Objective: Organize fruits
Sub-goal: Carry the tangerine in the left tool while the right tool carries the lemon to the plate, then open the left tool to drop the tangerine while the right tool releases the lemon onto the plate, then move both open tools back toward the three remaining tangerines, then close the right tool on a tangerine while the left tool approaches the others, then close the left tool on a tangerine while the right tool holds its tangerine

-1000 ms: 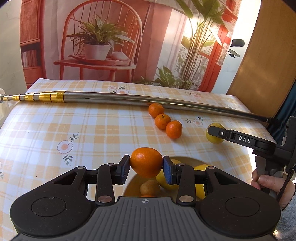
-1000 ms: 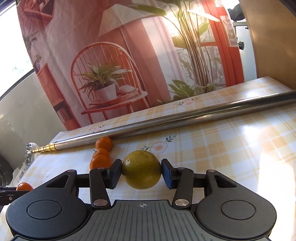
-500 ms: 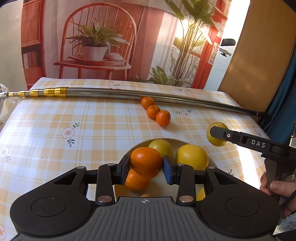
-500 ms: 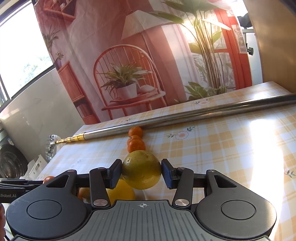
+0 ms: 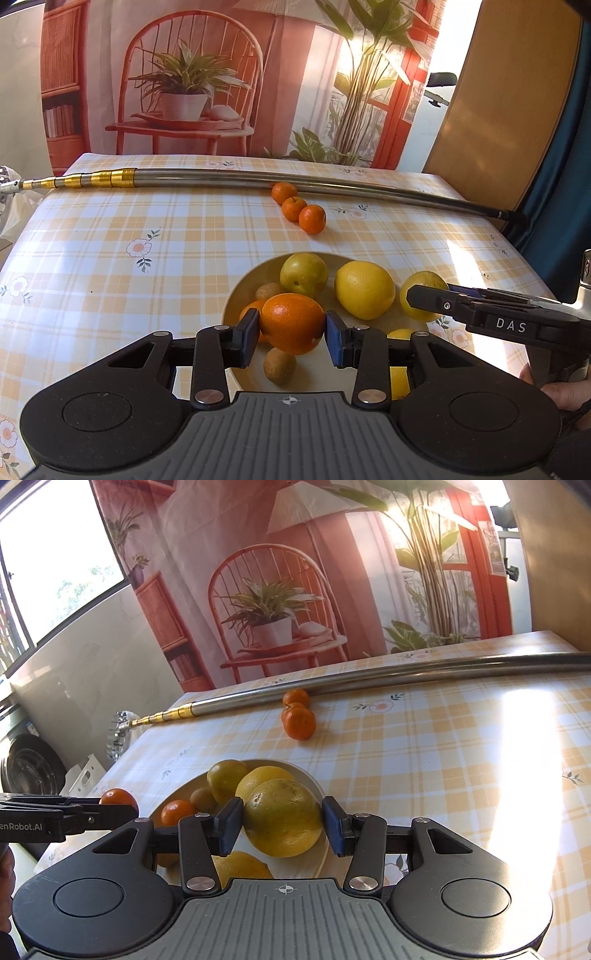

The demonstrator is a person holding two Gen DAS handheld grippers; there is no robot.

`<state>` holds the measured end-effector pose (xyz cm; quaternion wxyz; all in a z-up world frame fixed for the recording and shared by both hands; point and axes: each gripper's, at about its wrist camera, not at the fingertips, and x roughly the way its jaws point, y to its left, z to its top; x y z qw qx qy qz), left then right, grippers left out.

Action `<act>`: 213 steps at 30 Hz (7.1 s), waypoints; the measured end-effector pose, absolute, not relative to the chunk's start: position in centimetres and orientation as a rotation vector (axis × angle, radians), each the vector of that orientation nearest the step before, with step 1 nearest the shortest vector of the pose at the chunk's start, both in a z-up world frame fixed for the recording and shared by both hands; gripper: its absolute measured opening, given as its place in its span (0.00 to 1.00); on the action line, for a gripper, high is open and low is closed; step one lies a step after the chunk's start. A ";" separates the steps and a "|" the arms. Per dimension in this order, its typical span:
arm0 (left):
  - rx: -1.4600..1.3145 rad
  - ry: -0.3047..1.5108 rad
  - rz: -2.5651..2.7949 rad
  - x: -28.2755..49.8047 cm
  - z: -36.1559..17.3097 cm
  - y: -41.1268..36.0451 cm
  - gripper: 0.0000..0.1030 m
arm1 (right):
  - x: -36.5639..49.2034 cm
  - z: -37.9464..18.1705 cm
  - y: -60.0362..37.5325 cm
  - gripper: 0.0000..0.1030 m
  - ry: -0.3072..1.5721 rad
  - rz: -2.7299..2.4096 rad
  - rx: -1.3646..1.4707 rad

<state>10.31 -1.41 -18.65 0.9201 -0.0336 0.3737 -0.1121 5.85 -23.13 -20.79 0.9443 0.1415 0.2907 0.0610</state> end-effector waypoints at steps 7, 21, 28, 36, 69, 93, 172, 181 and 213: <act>-0.052 0.814 -0.277 10.7 -19.5 -1.8 0.39 | 6.1 -21.1 -22.9 0.42 0.617 0.131 0.280; 0.021 0.886 -0.329 10.9 -20.9 -3.0 0.39 | 6.7 -21.7 -22.9 0.42 0.636 0.130 0.289; 0.046 0.920 -0.329 10.9 -21.3 -3.3 0.39 | 6.9 -22.1 -22.9 0.42 0.651 0.124 0.283; 0.055 0.936 -0.326 10.9 -21.6 -3.4 0.39 | 6.9 -22.1 -22.9 0.42 0.650 0.124 0.283; 0.084 0.868 -0.250 11.2 -20.4 -2.7 0.40 | 6.8 -20.3 -23.0 0.85 0.605 0.063 0.192; 0.072 0.764 -0.208 15.5 -16.2 -0.6 0.56 | 11.2 -15.7 -25.5 1.00 0.555 -0.021 0.071; 0.061 0.869 -0.248 30.4 -21.4 -6.2 0.56 | 20.1 -24.2 -30.7 0.35 0.426 -0.016 0.308; 0.061 0.882 -0.264 31.0 -22.4 -6.8 0.56 | 20.4 -24.4 -30.8 0.35 0.439 -0.023 0.308; 0.031 0.821 -0.292 28.2 -21.1 -5.7 0.34 | 20.5 -24.5 -30.9 0.35 0.448 0.010 0.324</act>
